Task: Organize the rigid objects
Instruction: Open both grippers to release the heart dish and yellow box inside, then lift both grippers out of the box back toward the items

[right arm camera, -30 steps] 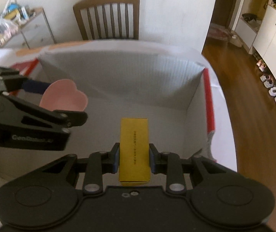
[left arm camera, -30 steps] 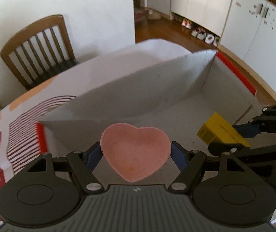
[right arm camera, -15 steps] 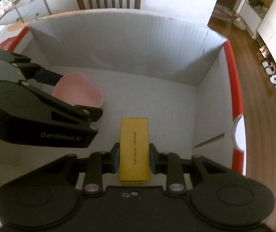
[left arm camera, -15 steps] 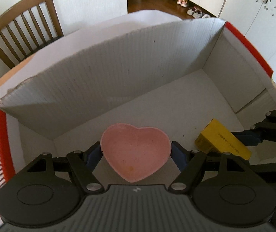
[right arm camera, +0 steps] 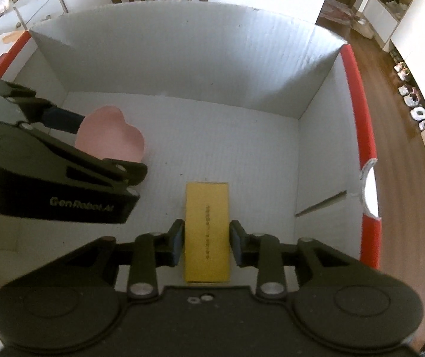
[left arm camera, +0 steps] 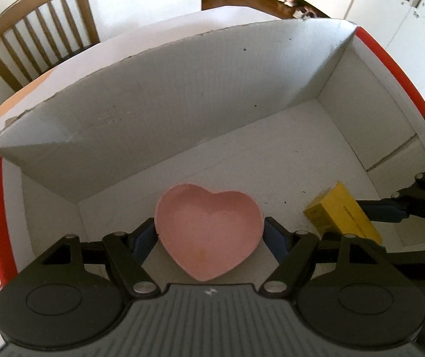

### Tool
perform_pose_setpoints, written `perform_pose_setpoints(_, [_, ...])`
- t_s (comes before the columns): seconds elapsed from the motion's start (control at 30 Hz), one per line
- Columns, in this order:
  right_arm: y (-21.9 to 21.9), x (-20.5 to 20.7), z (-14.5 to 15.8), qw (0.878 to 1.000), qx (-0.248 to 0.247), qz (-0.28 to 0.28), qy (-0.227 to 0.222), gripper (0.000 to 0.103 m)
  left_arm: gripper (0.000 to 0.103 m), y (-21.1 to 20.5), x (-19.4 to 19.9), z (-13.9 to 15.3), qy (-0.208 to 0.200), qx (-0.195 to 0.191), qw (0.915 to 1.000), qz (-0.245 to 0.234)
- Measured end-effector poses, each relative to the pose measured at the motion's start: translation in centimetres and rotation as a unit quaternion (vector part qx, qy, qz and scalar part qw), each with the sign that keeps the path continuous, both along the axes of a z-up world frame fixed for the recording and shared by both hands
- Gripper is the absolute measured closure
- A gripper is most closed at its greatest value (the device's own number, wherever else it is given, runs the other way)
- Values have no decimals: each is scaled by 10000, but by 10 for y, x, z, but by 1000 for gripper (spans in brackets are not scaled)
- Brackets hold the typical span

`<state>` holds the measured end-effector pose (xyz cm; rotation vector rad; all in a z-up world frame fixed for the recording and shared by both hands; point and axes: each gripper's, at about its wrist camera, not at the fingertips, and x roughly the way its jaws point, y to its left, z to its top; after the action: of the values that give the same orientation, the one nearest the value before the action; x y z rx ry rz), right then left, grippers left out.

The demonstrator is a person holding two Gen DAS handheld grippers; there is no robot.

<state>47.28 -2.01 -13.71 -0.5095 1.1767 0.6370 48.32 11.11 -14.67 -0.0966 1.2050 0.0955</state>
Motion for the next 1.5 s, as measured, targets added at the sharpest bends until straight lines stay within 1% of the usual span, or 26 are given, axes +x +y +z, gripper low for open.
perform_pose_setpoints(0.07, [-1, 0, 1, 10000, 40, -4, -33, 68, 26, 0, 0, 0, 21, -22, 10000, 29])
perform_pose_setpoints(0.13, [-2, -1, 3, 9999, 94, -10, -69, 62, 26, -1, -1, 1, 41, -15, 10000, 30])
perform_pose_setpoints(0.3, [-9, -6, 10, 9996, 235, -15, -152, 54, 26, -2, -4, 6, -27, 89, 9999, 112])
perform_pose_setpoints(0.5, [-14, -14, 23, 9989, 396, 24, -248, 48, 26, -10, -13, 14, -204, 171, 9996, 101])
perform_pose_setpoints(0.57, [-17, -17, 30, 9984, 495, 39, -275, 44, 23, -13, -15, 18, -249, 198, 9995, 83])
perform_pose_setpoints(0.63, [-20, -19, 34, 9980, 527, 73, -348, 37, 22, -15, -18, 19, -267, 178, 9994, 83])
perform_pose_setpoints(0.8, [-28, -27, 46, 9968, 603, 120, -515, 36, 22, -20, -30, 29, -464, 222, 9986, 156])
perform_pose_setpoints(0.9, [-41, -30, 56, 9954, 778, 102, -549, 36, 22, -22, -40, 41, -639, 271, 9973, 235])
perform_pose_setpoints(1.0, [-51, -33, 66, 9937, 942, 117, -587, 33, 22, -23, -49, 51, -772, 323, 9958, 374])
perform_pose_setpoints(1.1, [-60, -39, 76, 9918, 1094, 142, -644, 32, 22, -27, -60, 63, -930, 351, 9940, 453])
perform_pose_setpoints(1.27, [-71, -60, 97, 9876, 1348, 226, -777, 29, 22, -38, -78, 80, -1185, 507, 9906, 458])
perform_pose_setpoints(1.33, [-76, -68, 103, 9854, 1469, 261, -816, 27, 22, -42, -85, 88, -1300, 516, 9892, 443])
perform_pose_setpoints(1.5, [-88, -80, 114, 9815, 1670, 322, -881, 26, 22, -57, -111, 103, -1525, 544, 9862, 353])
